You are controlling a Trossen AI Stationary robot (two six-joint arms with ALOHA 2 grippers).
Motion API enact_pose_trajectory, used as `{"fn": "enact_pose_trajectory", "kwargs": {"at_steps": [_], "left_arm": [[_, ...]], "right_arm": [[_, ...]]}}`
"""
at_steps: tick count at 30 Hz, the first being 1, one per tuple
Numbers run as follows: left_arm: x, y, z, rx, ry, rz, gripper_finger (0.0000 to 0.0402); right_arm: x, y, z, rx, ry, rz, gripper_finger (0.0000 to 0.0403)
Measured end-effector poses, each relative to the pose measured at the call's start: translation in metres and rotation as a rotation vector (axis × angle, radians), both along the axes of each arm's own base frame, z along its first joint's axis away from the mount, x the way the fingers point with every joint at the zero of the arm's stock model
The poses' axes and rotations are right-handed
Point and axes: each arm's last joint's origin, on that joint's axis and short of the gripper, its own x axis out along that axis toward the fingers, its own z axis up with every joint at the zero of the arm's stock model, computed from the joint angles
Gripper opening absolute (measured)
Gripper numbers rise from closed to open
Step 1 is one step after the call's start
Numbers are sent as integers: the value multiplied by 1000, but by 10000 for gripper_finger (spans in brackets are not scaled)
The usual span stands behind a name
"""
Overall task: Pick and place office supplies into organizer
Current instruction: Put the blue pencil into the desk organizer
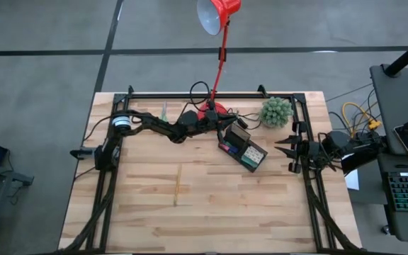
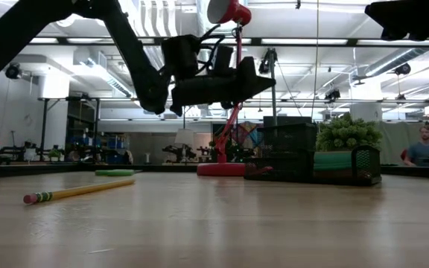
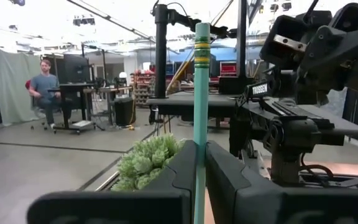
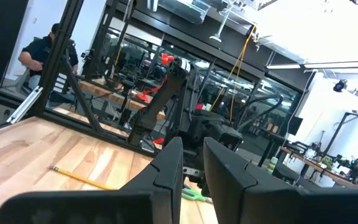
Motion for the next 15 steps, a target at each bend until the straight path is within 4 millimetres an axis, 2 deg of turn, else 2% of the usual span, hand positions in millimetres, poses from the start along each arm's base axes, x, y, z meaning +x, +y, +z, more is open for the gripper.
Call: {"fn": "enact_pose_trajectory", "kwargs": {"at_steps": [15], "left_arm": [[1,0,-10,-12,51,2,4]], "right_arm": [[0,0,0,1,0,0,56]]}}
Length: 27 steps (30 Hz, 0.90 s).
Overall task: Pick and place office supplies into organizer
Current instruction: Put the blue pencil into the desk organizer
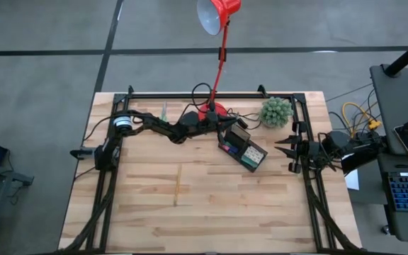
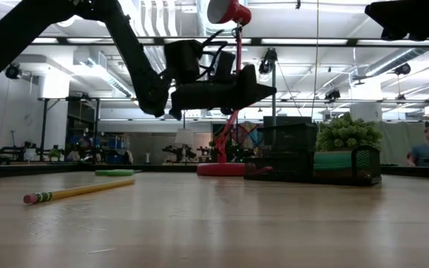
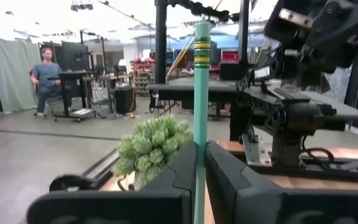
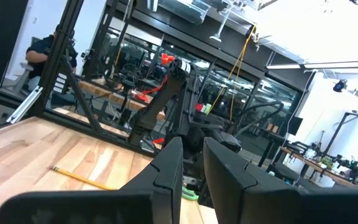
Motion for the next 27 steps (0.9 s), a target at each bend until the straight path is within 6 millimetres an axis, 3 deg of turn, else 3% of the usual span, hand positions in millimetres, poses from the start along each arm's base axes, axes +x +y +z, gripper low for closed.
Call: {"fn": "enact_pose_trajectory", "kwargs": {"at_steps": [27], "left_arm": [[-2,0,-18,-32,152,5,4]], "right_arm": [[0,0,0,0,0,0,56]]}}
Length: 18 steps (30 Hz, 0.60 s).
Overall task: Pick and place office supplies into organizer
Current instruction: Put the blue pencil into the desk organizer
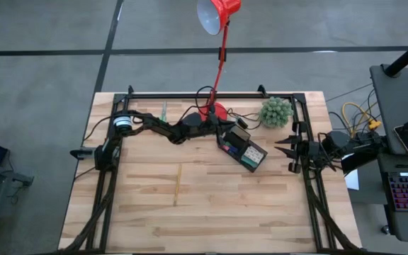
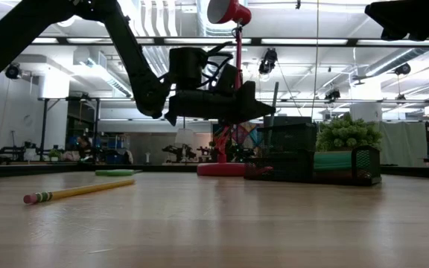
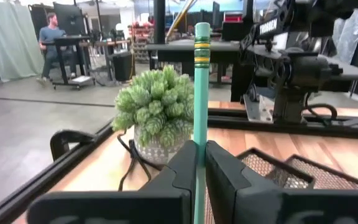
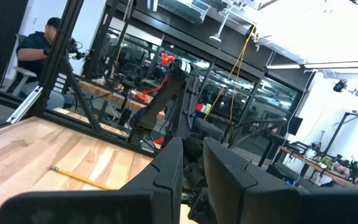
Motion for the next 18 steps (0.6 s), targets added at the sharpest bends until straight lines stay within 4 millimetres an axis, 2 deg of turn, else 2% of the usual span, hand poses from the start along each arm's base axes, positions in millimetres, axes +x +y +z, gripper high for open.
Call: {"fn": "enact_pose_trajectory", "kwargs": {"at_steps": [18], "left_arm": [[0,0,-6,-18,67,-3,4]], "right_arm": [[0,0,0,0,0,0,56]]}}
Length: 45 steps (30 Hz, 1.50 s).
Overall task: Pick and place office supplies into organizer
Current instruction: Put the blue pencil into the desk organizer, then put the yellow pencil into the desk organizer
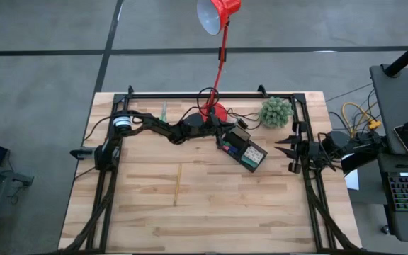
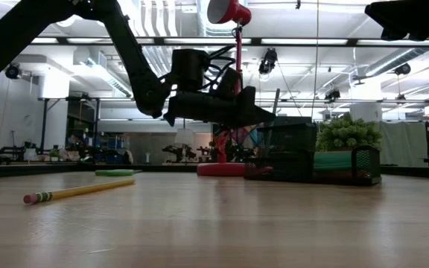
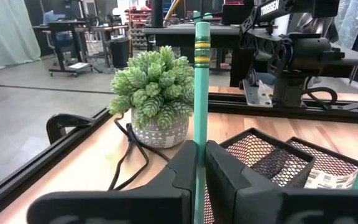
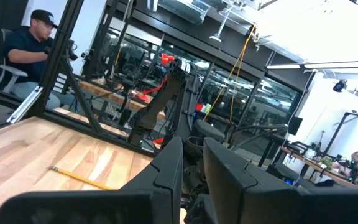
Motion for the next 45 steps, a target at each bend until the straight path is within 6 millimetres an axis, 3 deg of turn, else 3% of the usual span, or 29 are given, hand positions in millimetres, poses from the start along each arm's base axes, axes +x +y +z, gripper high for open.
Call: {"fn": "enact_pose_trajectory", "kwargs": {"at_steps": [26,39,45], "left_arm": [[0,0,-1,-9,8,2,5],[0,0,-4,-19,25,3,105],[0,0,-4,-16,21,3,127]], "right_arm": [[0,0,0,0,0,0,56],[0,0,0,0,-1,0,56],[0,0,0,0,-1,0,56]]}}
